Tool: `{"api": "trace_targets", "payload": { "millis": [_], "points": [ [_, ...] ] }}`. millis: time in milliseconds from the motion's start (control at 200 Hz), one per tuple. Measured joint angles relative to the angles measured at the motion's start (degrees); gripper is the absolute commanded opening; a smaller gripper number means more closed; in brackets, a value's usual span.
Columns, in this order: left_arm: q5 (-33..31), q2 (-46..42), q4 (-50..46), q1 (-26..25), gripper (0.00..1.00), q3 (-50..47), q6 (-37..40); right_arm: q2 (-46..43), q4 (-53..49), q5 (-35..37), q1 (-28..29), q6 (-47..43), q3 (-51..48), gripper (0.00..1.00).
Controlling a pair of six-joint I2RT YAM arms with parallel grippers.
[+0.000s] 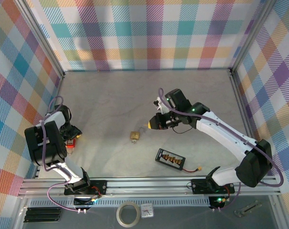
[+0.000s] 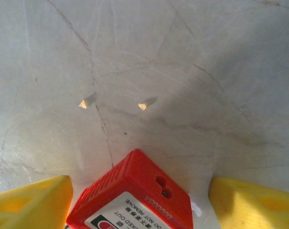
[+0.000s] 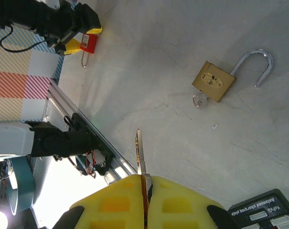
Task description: Unlock with the key
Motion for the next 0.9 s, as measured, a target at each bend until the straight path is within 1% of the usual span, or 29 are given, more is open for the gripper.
{"api": "trace_targets", "payload": {
  "millis": [70, 310, 400, 445, 590, 670, 805, 900],
  "points": [
    [0.4, 0.6, -0.2, 0.0, 0.72, 0.5, 0.4, 0.0, 0.0, 0.0, 0.0, 0.5, 0.1, 0.0],
    [1.4, 0.5, 0.0, 0.0, 0.64, 0.5, 0.8, 1.0, 0.0, 0.0, 0.0, 1.1, 0.1, 0.0],
    [1.7, -0.3, 0.5, 0.0, 0.59, -0.3, 0.8, 1.0, 0.0, 0.1, 0.0, 1.1, 0.1, 0.0],
    [1.9, -0.9, 0.9, 0.0, 0.54, -0.7, 0.6, 1.0, 0.0, 0.2, 0.0, 1.1, 0.1, 0.0],
    [3.8, -1.4, 3.3, -0.4, 0.45, -1.8, 0.5, 1.0, -0.1, 0.7, 0.0, 1.1, 0.1, 0.0],
    [4.3, -1.8, 3.9, -0.8, 0.38, -2.2, 0.5, 1.0, -0.2, 1.3, 0.0, 1.1, 0.1, 0.0],
    [5.4, -2.6, 4.9, -2.9, 0.35, -2.8, 0.5, 1.0, -0.7, 2.4, 0.0, 1.1, 0.0, 0.0],
    [8.3, -3.5, 5.2, -7.1, 0.34, -3.1, 1.2, 0.8, -0.9, 3.3, 0.0, 1.1, -0.4, 0.0]
  ]
}}
